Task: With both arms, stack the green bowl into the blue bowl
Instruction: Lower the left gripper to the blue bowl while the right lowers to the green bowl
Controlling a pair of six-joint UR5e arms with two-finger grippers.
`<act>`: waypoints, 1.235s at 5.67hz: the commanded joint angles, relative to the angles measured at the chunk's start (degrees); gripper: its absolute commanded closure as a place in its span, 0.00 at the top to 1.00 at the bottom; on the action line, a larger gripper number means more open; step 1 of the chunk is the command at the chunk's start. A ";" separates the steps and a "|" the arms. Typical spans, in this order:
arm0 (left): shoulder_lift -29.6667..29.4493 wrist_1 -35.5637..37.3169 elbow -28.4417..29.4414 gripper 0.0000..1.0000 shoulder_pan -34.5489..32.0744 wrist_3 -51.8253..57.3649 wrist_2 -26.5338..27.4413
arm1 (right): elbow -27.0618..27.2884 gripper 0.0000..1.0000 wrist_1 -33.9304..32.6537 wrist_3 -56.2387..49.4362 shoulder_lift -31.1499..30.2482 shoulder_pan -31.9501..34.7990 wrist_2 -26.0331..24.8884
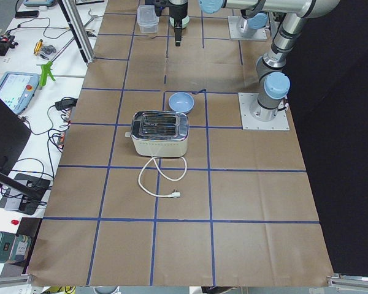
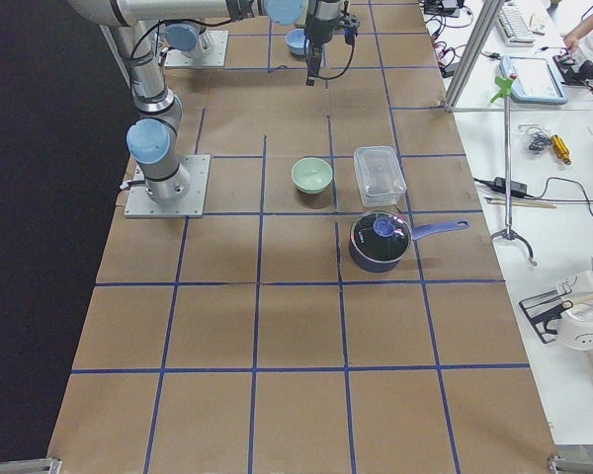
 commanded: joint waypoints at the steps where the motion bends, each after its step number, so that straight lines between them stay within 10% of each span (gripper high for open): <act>1: -0.06 0.09 -0.57 0.98 0.35 1.73 -0.16 | 0.00 1.00 0.01 -0.06 0.00 0.00 -0.09; 4: -0.93 4.48 -3.98 0.98 0.70 4.82 -0.16 | 1.05 1.00 0.70 -10.47 0.09 -8.73 -0.88; 7: -3.73 22.93 -24.49 0.98 4.74 5.18 0.19 | 7.44 1.00 -0.60 -27.55 0.09 -23.08 -0.79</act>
